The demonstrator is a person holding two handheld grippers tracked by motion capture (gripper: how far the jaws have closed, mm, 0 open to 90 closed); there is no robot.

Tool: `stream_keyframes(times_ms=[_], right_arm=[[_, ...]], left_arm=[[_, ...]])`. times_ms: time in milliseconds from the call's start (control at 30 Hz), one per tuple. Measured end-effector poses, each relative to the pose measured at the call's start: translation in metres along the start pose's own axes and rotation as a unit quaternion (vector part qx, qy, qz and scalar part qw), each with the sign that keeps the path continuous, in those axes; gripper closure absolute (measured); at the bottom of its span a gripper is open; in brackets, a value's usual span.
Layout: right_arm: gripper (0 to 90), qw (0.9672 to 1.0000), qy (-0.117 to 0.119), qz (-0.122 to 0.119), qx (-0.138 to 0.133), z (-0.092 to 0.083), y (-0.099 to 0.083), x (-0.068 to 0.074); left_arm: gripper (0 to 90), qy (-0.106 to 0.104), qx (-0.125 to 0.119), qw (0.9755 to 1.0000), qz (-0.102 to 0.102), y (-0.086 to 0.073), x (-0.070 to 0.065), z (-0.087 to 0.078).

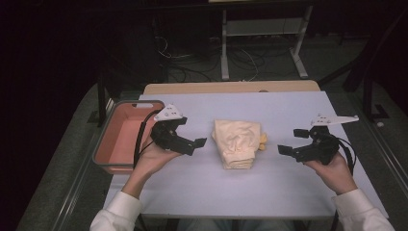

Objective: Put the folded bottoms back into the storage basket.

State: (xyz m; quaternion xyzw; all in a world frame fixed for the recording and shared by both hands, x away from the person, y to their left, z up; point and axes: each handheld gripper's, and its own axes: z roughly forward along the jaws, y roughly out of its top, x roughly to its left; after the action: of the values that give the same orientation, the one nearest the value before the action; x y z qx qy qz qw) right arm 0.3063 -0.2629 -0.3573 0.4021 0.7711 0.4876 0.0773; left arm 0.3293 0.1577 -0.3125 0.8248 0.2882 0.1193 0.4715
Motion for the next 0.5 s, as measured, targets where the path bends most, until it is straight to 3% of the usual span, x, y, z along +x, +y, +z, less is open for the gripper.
stream_keyframes(times_ms=[500], right_arm=[[0.0, 1.0, 0.009, 0.001, -0.002, 0.016, 0.009, 0.001]], left_arm=[[0.0, -0.003, 0.002, 1.0, -0.001, 0.017, 0.008, 0.015]])
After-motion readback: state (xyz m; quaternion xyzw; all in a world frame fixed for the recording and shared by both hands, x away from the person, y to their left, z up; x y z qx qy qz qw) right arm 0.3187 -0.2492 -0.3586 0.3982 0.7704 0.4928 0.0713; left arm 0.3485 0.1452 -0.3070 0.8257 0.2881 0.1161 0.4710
